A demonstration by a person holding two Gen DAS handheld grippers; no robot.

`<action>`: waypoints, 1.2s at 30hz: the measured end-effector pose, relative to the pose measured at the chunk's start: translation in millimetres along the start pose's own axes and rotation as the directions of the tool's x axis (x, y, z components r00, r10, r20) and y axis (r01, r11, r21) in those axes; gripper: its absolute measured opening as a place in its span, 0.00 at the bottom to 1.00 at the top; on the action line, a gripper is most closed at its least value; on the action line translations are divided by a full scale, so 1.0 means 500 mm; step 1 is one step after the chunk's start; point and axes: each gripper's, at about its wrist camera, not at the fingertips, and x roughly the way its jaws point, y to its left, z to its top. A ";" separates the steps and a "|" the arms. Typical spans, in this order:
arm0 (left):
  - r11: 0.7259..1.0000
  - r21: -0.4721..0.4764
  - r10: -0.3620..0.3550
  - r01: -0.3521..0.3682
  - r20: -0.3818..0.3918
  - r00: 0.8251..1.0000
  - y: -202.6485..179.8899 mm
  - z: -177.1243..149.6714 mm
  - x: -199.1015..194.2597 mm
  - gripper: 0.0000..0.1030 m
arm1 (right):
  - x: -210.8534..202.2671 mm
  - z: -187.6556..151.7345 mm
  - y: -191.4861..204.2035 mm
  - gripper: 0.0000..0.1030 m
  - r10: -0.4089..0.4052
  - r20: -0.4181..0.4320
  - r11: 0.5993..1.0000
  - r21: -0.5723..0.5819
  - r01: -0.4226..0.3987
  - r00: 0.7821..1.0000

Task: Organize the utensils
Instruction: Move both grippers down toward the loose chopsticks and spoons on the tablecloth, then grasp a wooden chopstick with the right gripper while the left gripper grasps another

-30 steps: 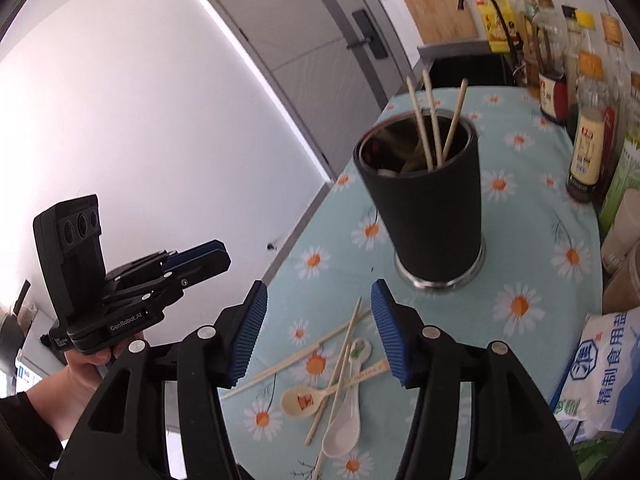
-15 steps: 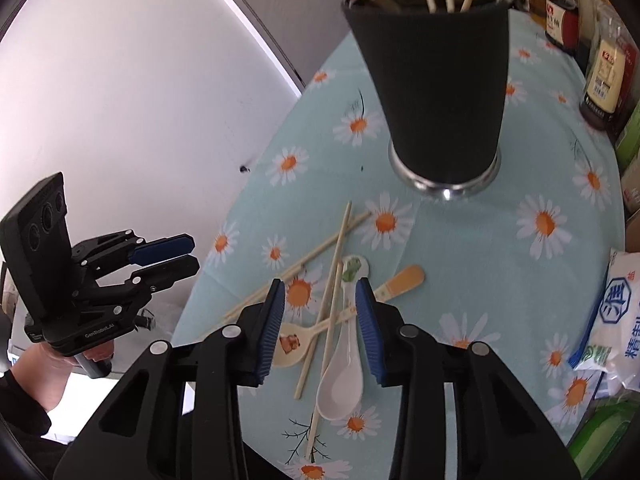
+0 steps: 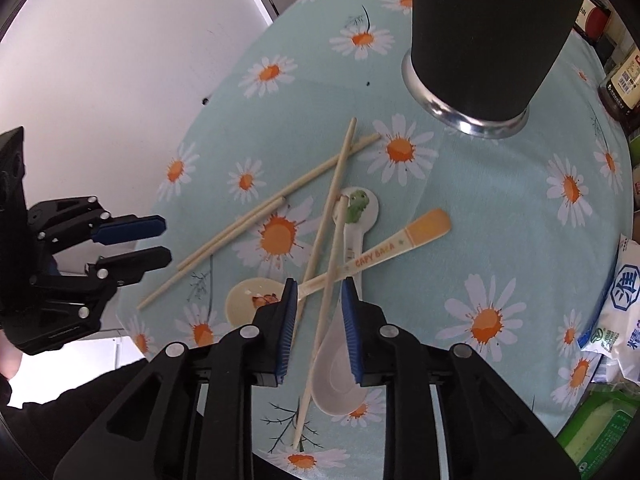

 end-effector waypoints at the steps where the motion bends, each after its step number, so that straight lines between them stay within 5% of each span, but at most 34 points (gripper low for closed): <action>1: 1.000 0.000 -0.003 0.003 -0.003 1.000 0.002 -0.002 0.001 0.22 | 0.005 0.001 -0.002 0.17 -0.004 -0.008 1.000 0.007 0.004 1.000; 16: 0.999 0.013 -0.038 0.039 -0.032 0.999 0.017 -0.017 0.015 0.22 | 0.056 0.027 0.031 0.09 -0.029 -0.054 0.999 0.014 0.030 0.998; 36: 0.997 0.069 -0.023 0.028 -0.085 0.996 -0.002 -0.007 0.032 0.22 | 0.036 0.016 -0.035 0.05 0.085 -0.035 0.989 0.128 -0.080 0.996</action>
